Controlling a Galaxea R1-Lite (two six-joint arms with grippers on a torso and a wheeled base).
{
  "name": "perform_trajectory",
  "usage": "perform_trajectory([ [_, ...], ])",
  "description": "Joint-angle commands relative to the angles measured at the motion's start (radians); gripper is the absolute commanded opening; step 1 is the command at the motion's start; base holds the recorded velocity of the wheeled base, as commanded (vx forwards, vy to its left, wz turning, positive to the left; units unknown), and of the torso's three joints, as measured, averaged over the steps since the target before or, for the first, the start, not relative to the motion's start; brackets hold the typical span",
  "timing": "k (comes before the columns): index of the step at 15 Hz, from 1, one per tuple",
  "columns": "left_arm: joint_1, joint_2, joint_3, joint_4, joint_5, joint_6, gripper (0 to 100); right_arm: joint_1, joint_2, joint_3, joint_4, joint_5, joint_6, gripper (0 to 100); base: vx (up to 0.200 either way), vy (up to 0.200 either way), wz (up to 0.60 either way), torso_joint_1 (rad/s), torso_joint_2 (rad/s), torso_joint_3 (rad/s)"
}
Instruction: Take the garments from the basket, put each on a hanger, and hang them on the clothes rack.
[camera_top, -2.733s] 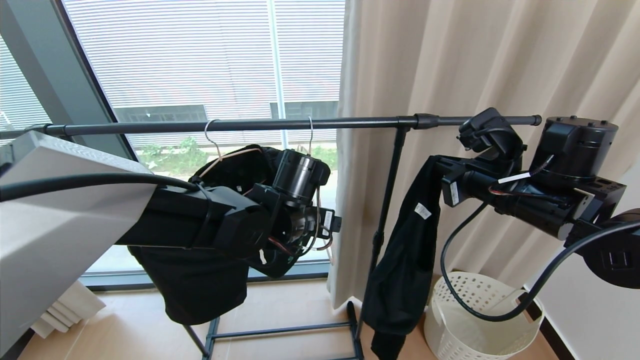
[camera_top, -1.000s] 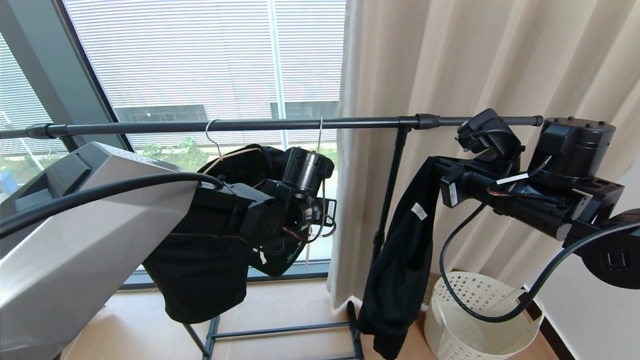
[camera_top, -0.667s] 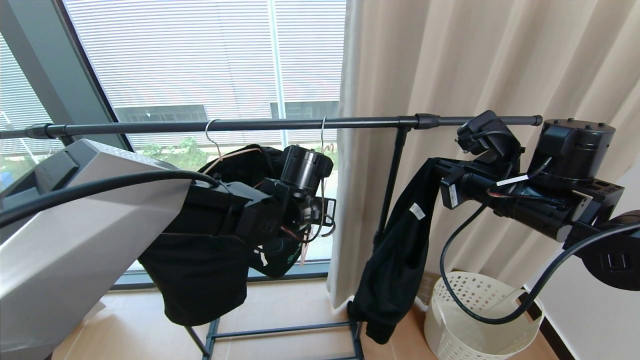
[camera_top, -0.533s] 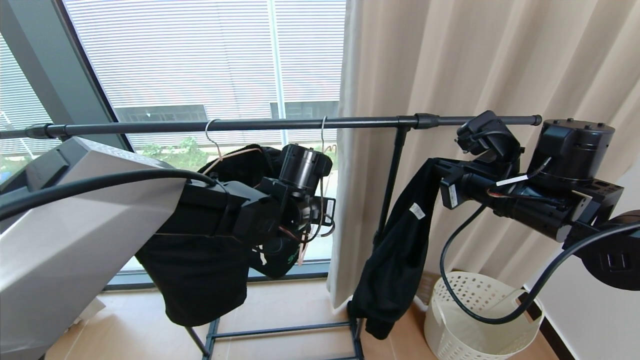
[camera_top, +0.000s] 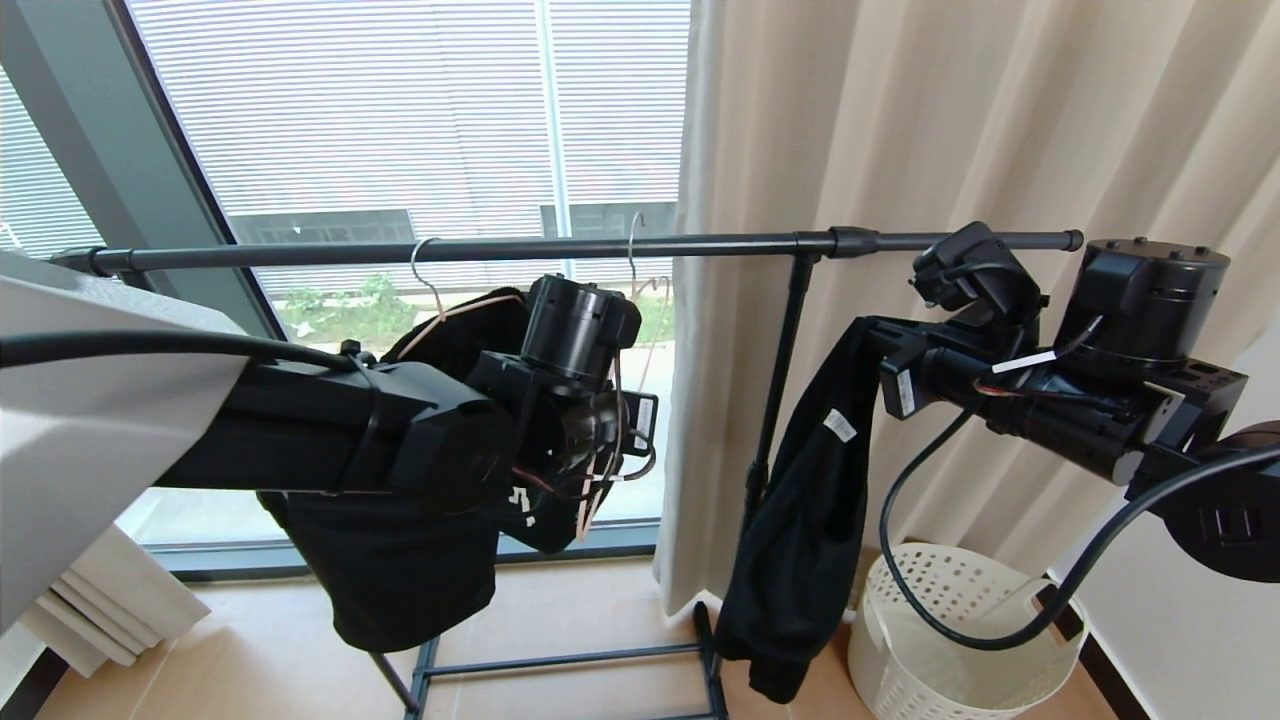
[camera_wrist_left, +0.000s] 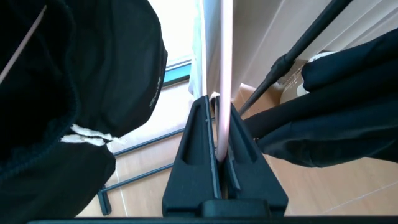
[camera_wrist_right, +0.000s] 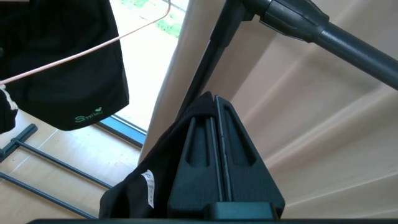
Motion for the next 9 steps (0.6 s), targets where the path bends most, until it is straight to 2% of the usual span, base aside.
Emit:
perform_trajectory([
  [1, -0.004, -0.093, 0.097, -0.026, 0.0, 0.0, 0, 0.001, -0.004, 0.0, 0.0, 0.0, -0.001, 0, 0.0, 0.0, 0.0, 0.0, 0.0, 0.0],
  [3, -0.007, -0.146, 0.177, -0.061, 0.0, 0.001, 0, 0.001, -0.001, 0.0, 0.0, 0.0, -0.001, 0, 0.0, 0.0, 0.0, 0.0, 0.0, 0.0],
  [7, -0.042, -0.306, 0.453, -0.198, 0.0, 0.013, 0, 0.021, -0.019, 0.022, -0.008, -0.006, -0.004, 0, 0.0, 0.0, 0.0, 0.0, 0.0, 0.0],
  [9, -0.048, -0.367, 0.672, -0.383, -0.001, 0.09, 0, 0.062, -0.042, 0.046, -0.037, -0.077, -0.027, 0, 0.0, 0.0, 0.0, 0.0, 0.0, 0.0],
])
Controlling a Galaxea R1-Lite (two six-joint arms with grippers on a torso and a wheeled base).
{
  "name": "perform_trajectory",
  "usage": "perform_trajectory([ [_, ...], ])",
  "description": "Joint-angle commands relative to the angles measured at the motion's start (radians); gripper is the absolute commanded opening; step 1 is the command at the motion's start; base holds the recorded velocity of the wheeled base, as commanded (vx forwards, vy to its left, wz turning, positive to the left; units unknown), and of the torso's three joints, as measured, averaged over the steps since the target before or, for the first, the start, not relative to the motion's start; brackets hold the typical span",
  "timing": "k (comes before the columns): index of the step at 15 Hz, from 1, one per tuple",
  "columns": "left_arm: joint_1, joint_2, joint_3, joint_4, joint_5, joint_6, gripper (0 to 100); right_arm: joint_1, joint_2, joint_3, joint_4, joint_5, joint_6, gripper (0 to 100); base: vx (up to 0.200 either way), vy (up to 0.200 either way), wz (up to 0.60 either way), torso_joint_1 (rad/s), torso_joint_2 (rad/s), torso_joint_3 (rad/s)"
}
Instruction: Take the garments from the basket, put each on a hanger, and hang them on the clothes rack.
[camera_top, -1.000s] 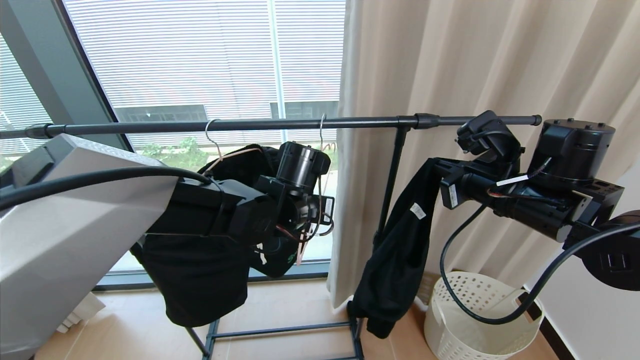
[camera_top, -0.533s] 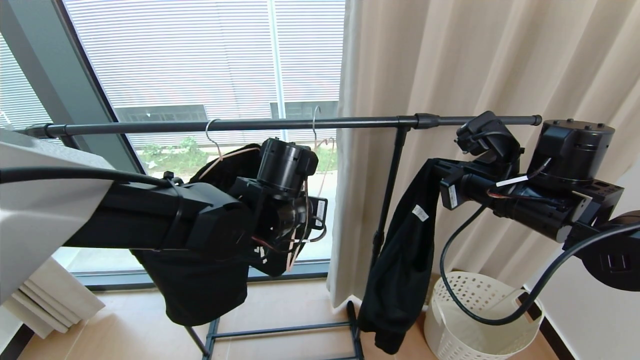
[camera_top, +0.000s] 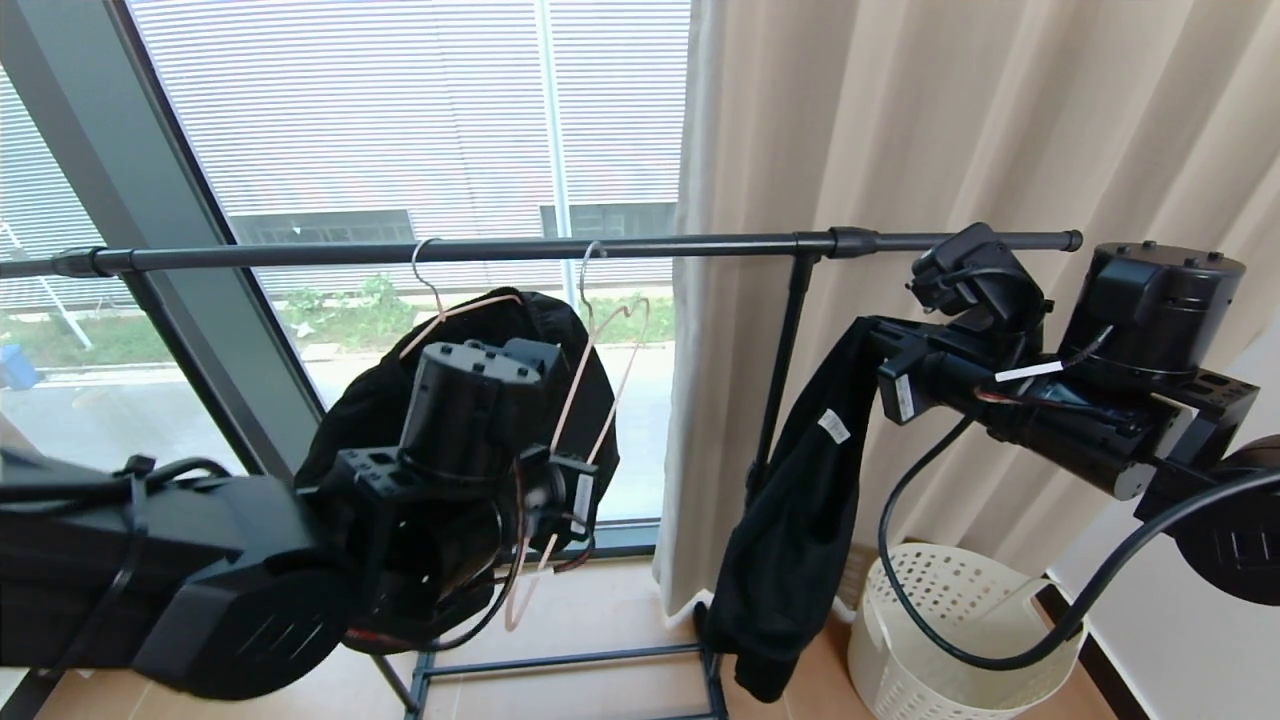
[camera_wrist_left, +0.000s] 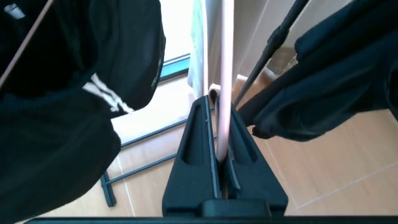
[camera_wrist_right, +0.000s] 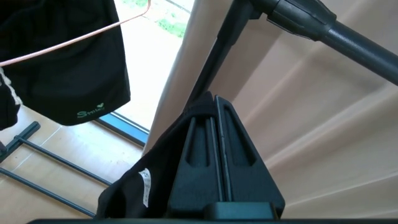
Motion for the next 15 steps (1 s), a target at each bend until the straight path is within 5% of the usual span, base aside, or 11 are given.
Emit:
perform_trajectory([
  [1, -0.012, -0.111, 0.199, -0.142, -0.002, 0.062, 0, 0.017, -0.014, 0.01, -0.006, -0.01, -0.008, 0, 0.0, 0.0, 0.0, 0.0, 0.0, 0.0],
  [3, -0.012, -0.111, 0.402, -0.428, -0.014, 0.16, 0, 0.026, 0.014, 0.028, -0.064, -0.095, -0.068, 0, 0.0, 0.0, 0.0, 0.0, 0.0, 0.0],
  [6, -0.017, -0.096, 0.526, -0.586, -0.089, 0.211, 0, 0.054, 0.069, 0.053, -0.191, -0.159, -0.102, 0, 0.0, 0.0, 0.0, 0.0, 0.0, 0.0],
  [15, -0.062, -0.113, 0.627, -0.632, -0.21, 0.204, 0, 0.054, 0.095, 0.05, -0.25, -0.227, -0.166, 0, 0.0, 0.0, 0.0, 0.0, 0.0, 0.0],
])
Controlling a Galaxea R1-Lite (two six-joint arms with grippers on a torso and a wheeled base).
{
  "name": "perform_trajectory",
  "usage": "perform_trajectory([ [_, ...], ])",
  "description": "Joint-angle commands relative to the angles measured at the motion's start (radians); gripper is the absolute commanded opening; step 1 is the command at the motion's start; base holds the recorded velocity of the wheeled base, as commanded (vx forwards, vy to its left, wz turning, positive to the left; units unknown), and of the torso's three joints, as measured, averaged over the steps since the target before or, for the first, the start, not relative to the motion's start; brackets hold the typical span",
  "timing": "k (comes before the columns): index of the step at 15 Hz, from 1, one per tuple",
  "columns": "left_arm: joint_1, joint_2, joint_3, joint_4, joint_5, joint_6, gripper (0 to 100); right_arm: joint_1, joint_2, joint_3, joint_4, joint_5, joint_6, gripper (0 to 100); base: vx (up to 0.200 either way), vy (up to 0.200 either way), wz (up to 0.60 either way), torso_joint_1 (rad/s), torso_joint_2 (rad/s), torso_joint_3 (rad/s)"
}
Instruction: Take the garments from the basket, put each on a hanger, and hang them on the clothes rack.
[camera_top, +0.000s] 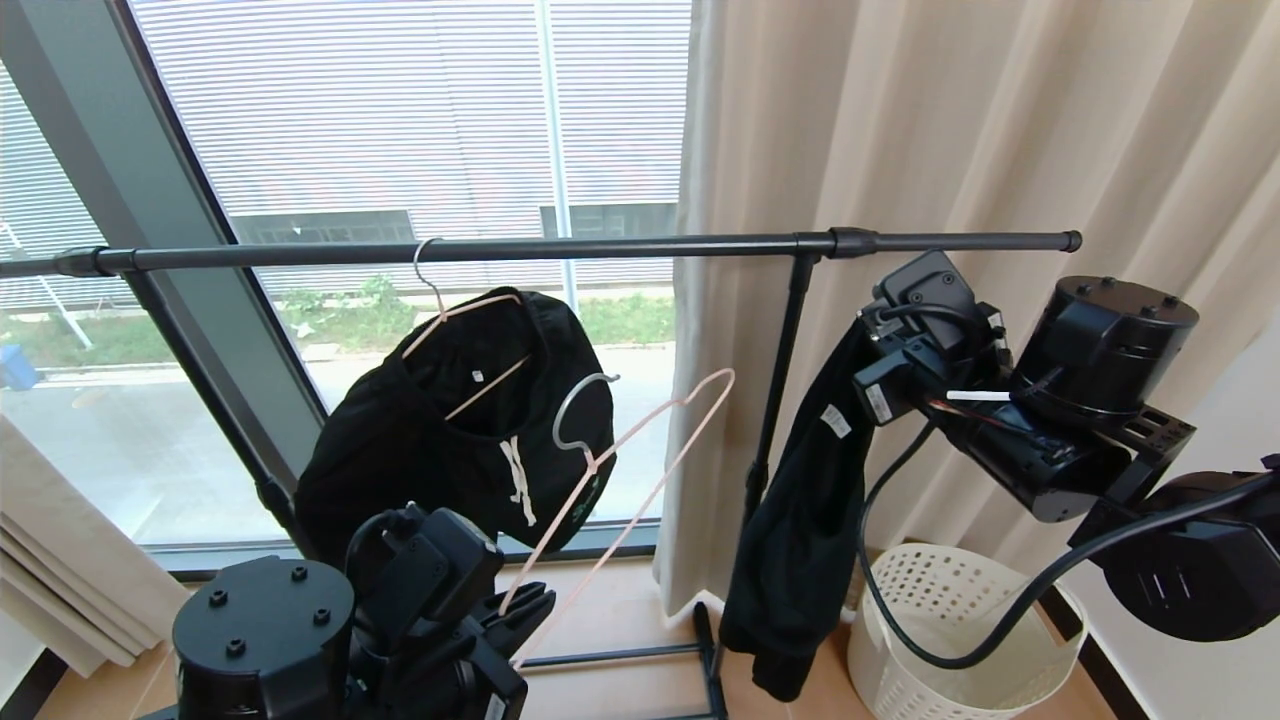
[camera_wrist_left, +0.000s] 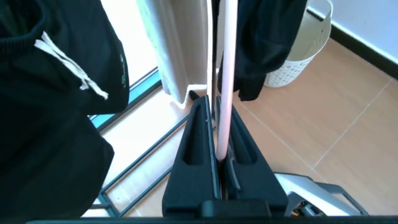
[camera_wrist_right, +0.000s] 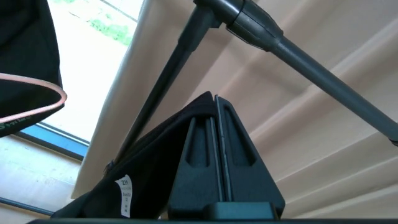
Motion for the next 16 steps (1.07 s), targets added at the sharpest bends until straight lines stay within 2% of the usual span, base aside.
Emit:
perform_trajectory([
  [1, -0.006, 0.013, 0.03, -0.033, -0.017, 0.0, 0, 0.0, 0.001, 0.005, 0.0, -0.013, -0.004, 0, 0.0, 0.0, 0.0, 0.0, 0.0, 0.0],
  [8, -0.027, 0.034, 0.064, -0.106, -0.026, -0.012, 0, -0.012, -0.001, 0.005, -0.002, -0.016, -0.011, 0, 0.0, 0.0, 0.0, 0.0, 0.0, 0.0],
  [16, -0.027, 0.04, 0.067, -0.112, -0.026, -0.012, 0, -0.006, -0.014, 0.014, -0.002, -0.016, -0.02, 0, 0.0, 0.0, 0.0, 0.0, 0.0, 0.0],
])
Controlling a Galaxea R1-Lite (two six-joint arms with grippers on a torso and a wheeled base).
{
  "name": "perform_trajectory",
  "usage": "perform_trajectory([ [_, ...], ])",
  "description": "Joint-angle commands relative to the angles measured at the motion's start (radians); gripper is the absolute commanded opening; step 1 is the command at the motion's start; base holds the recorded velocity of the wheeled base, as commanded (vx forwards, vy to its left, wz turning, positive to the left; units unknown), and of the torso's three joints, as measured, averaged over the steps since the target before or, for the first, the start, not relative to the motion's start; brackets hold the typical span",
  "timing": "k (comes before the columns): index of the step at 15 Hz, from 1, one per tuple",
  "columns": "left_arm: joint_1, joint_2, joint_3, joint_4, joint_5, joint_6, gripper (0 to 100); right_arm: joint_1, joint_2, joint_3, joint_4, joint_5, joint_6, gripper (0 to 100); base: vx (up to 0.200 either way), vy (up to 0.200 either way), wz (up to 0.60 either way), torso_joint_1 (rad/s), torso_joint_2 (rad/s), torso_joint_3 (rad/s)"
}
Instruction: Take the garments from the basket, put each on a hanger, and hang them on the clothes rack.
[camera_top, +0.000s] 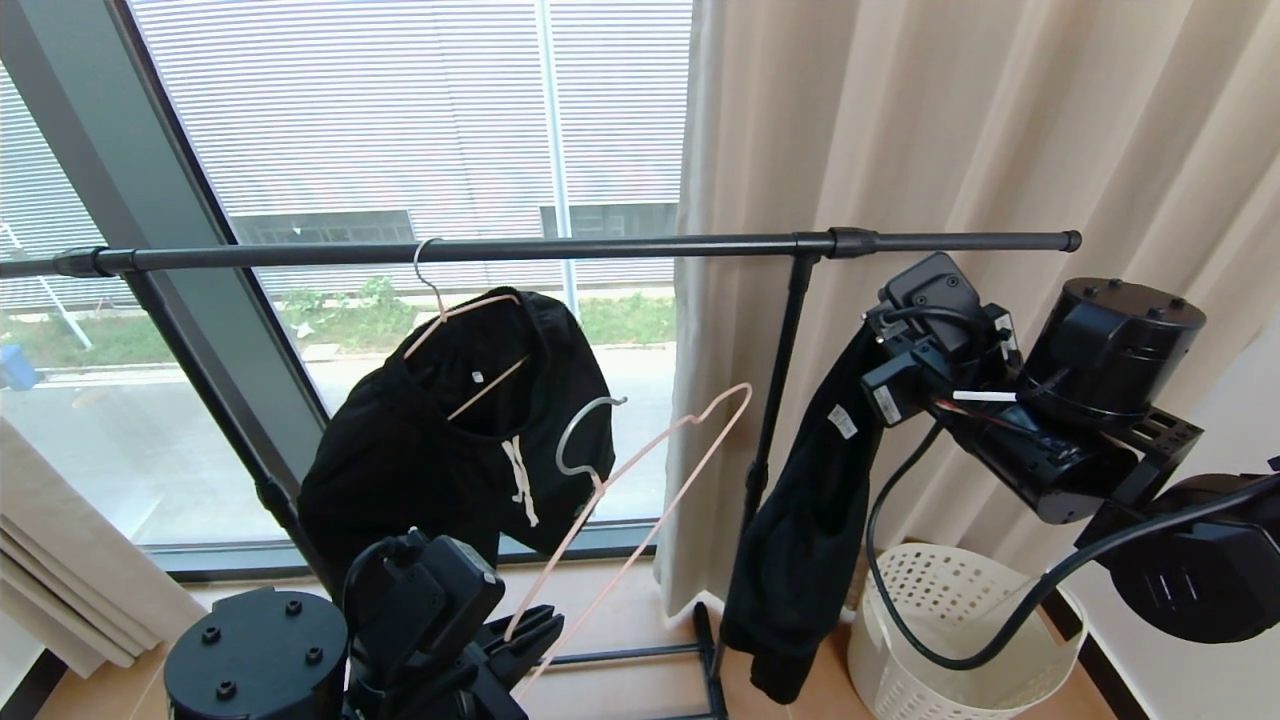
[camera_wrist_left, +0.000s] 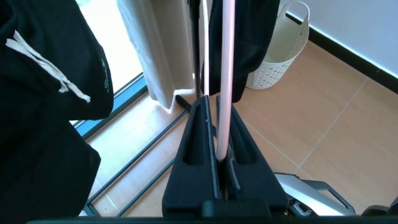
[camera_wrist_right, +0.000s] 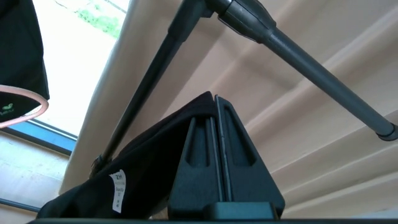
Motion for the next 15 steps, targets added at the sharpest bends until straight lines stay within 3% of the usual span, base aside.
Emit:
perform_trajectory([
  [1, 0.0, 0.006, 0.002, -0.003, 0.0, 0.0, 0, 0.003, -0.005, 0.002, 0.0, 0.0, -0.002, 0, 0.0, 0.0, 0.0, 0.0, 0.0, 0.0],
  [3, 0.0, 0.007, 0.004, -0.01, -0.001, -0.002, 0, 0.003, 0.014, -0.007, 0.0, -0.025, -0.026, 0, 0.0, 0.0, 0.0, 0.0, 0.0, 0.0],
  [6, 0.0, 0.009, 0.015, -0.013, -0.041, -0.008, 0, 0.021, 0.057, -0.038, -0.005, -0.123, -0.029, 0, 0.0, 0.0, 0.0, 0.0, 0.0, 0.0],
  [15, 0.0, 0.012, 0.015, -0.035, -0.13, -0.031, 0, 0.104, 0.089, -0.031, -0.063, -0.154, -0.031, 0, 0.0, 0.0, 0.0, 0.0, 0.0, 0.0],
])
